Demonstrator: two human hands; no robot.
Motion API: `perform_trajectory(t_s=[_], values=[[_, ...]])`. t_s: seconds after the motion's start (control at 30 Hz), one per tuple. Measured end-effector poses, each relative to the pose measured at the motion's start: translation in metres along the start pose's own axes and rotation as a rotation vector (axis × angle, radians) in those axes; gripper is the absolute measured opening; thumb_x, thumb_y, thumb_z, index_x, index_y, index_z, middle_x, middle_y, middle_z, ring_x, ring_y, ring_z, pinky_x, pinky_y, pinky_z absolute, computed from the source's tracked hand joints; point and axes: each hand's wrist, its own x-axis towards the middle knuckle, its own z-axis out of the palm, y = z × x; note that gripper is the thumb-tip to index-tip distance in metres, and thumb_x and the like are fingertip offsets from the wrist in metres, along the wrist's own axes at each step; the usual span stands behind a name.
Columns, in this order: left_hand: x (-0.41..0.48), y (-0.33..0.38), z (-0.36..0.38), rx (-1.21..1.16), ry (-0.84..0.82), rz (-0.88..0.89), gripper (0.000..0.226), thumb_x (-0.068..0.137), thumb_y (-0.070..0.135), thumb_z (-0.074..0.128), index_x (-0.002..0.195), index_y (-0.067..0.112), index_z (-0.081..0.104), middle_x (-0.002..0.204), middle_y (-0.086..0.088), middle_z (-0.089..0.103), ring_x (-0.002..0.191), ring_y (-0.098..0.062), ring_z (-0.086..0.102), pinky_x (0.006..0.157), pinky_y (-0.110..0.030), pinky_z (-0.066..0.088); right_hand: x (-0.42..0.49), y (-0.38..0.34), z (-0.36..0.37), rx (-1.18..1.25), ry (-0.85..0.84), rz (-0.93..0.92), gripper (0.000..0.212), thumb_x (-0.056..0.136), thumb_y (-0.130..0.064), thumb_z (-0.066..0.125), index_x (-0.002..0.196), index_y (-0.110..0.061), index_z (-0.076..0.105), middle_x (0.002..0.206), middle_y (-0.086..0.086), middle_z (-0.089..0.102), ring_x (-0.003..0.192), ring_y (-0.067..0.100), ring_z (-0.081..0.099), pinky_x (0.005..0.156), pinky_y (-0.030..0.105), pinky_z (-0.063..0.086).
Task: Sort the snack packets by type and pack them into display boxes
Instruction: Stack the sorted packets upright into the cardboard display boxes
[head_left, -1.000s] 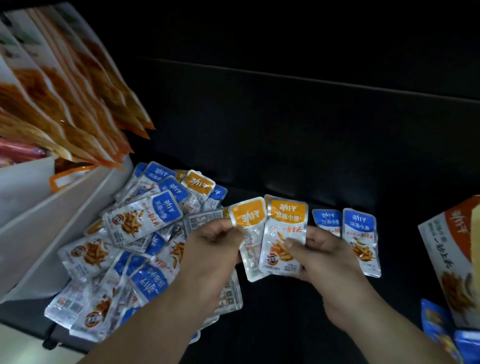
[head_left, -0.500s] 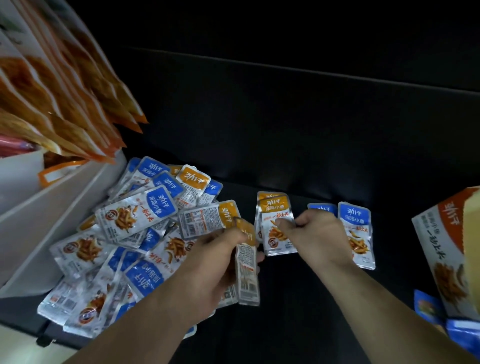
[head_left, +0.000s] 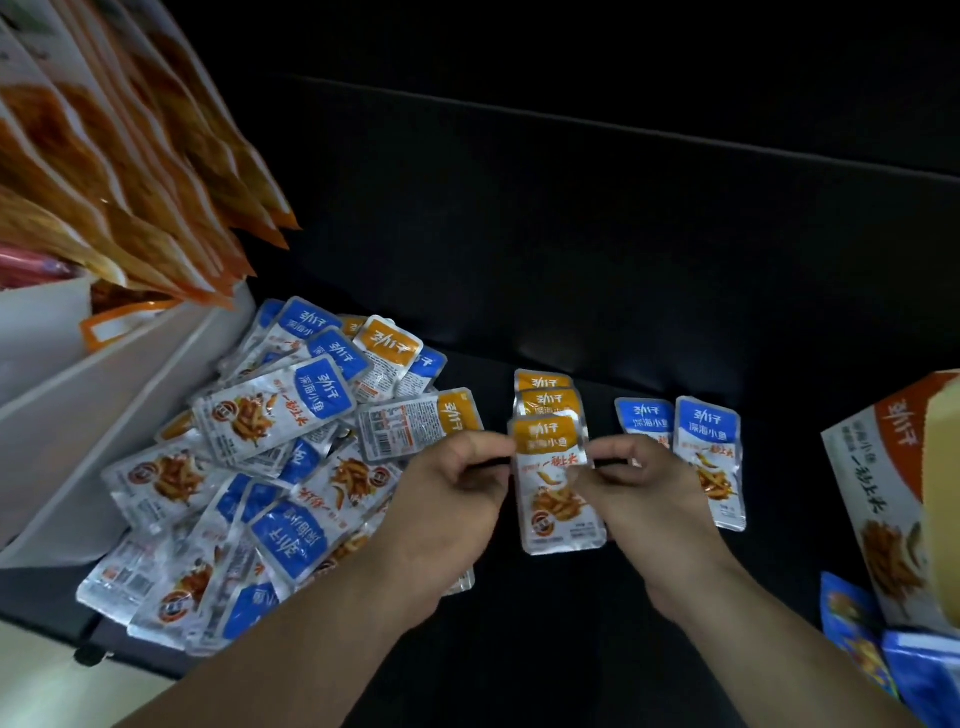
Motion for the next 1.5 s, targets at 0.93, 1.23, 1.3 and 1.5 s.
perform_trajectory(t_s=[0.93, 1.23, 1.3, 1.5], values=[[0.006, 0.004, -0.023, 0.016, 0.088, -0.053, 0.019, 0.100, 0.015, 0.067, 0.103, 0.031, 0.077, 0.092, 0.014, 0.080, 0.088, -0.008, 0.076, 0.079, -0.029, 0.063, 0.022, 0.050, 0.015, -1.070, 0.149, -0.627, 0.039, 0.088, -0.037, 0.073, 0.124, -0.023, 0.070, 0.105, 0.001, 0.048, 0.094, 0.025, 0.057, 0.065, 0.030, 0.048], [0.031, -0.005, 0.004, 0.267, 0.066, 0.058, 0.015, 0.092, 0.024, 0.078, 0.107, 0.023, 0.074, 0.075, 0.009, 0.074, 0.065, -0.007, 0.073, 0.057, -0.027, 0.061, 0.019, 0.042, -0.003, -0.733, -0.066, -0.473, 0.057, 0.096, -0.011, 0.059, 0.149, -0.033, 0.052, 0.104, -0.013, 0.050, 0.090, 0.004, 0.059, 0.078, 0.022, 0.051], [0.040, -0.012, 0.005, 0.564, 0.116, 0.148, 0.019, 0.089, 0.036, 0.080, 0.102, 0.028, 0.069, 0.068, 0.010, 0.067, 0.055, -0.006, 0.066, 0.050, -0.024, 0.052, 0.018, 0.045, -0.007, -0.661, -0.005, -0.506, 0.054, 0.095, -0.009, 0.058, 0.145, -0.030, 0.057, 0.109, -0.012, 0.051, 0.090, 0.005, 0.060, 0.078, 0.026, 0.054], [0.024, -0.027, -0.007, 0.788, 0.144, 0.394, 0.019, 0.094, 0.028, 0.071, 0.112, 0.023, 0.072, 0.088, 0.010, 0.066, 0.072, -0.004, 0.064, 0.063, -0.027, 0.056, 0.013, 0.058, -0.004, -0.953, 0.001, -0.810, 0.051, 0.089, -0.033, 0.069, 0.139, -0.025, 0.064, 0.149, 0.002, 0.049, 0.139, 0.028, 0.046, 0.095, 0.047, 0.057]])
